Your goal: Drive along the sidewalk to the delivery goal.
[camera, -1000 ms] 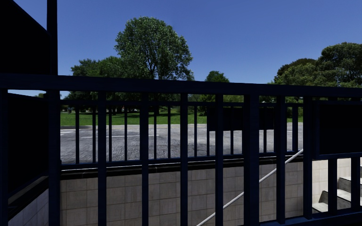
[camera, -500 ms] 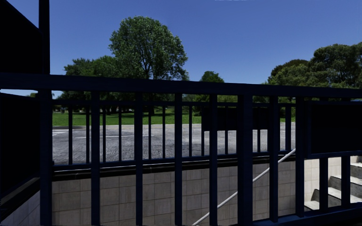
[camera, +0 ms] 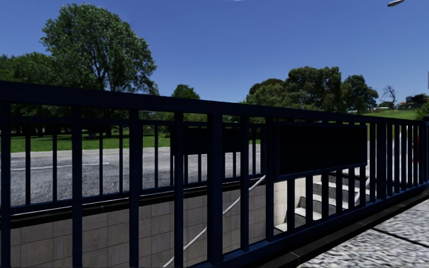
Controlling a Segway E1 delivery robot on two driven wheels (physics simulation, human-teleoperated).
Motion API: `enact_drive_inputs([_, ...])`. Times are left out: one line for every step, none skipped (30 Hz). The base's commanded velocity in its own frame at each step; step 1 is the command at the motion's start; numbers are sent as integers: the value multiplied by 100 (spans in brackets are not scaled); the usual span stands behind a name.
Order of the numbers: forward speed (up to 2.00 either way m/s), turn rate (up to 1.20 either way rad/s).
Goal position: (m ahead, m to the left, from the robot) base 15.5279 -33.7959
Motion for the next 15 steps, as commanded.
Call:
enact_drive_inputs([0,-72])
enact_drive_inputs([0,-72])
enact_drive_inputs([0,-72])
enact_drive_inputs([0,-72])
enact_drive_inputs([0,-72])
enact_drive_inputs([0,-72])
enact_drive_inputs([0,-72])
enact_drive_inputs([0,-72])
enact_drive_inputs([0,-72])
enact_drive_inputs([0,-72])
enact_drive_inputs([0,-72])
enact_drive_inputs([0,-72])
enact_drive_inputs([0,-72])
enact_drive_inputs([0,-72])
enact_drive_inputs([0,-72])
